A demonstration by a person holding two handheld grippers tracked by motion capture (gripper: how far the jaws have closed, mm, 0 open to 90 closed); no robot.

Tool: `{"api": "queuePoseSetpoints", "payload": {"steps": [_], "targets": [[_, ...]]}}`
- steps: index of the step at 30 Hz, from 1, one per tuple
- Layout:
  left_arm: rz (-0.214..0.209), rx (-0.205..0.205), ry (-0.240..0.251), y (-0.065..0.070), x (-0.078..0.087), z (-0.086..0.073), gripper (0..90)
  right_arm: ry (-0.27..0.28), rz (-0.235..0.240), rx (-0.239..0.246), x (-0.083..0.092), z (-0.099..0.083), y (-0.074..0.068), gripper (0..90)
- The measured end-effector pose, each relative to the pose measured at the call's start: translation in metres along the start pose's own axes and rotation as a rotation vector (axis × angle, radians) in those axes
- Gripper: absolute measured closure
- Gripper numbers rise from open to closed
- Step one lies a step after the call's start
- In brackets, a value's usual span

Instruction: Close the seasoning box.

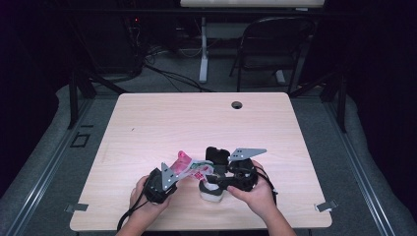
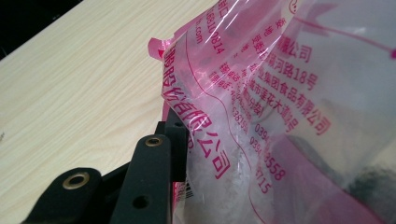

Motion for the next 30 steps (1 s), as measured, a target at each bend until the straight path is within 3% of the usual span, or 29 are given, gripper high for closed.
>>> {"api": "queuePoseSetpoints", "payload": {"steps": [4, 11, 21, 30], "targets": [[-0.024, 0.044, 0.01, -0.001, 0.002, 0.001, 69.3, 0.003, 0.0, -0.002, 0.0, 0.0, 0.0, 49.7], [-0.066, 0.087, 0.01, 0.0, 0.001, 0.0, 69.2, 0.027, 0.0, 0.001, 0.003, 0.002, -0.001, 49.6], [-0.064, 0.103, 0.009, -0.003, 0.001, 0.0, 69.2, 0.032, -0.005, -0.002, 0.006, 0.001, 0.001, 49.0], [-0.049, 0.13, 0.011, -0.016, 0.008, -0.003, 69.2, 0.053, -0.011, -0.006, 0.011, 0.002, 0.003, 48.4]]}}
Point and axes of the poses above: each handheld gripper's, and its own axes: x roughly backward along the jaws, z roughly out of its top, y roughly to its right, the point moved 8 cm from there along -x, roughly forward along the jaws, and after that the axes turned 9 degrees about x, right-handed, at the moved point
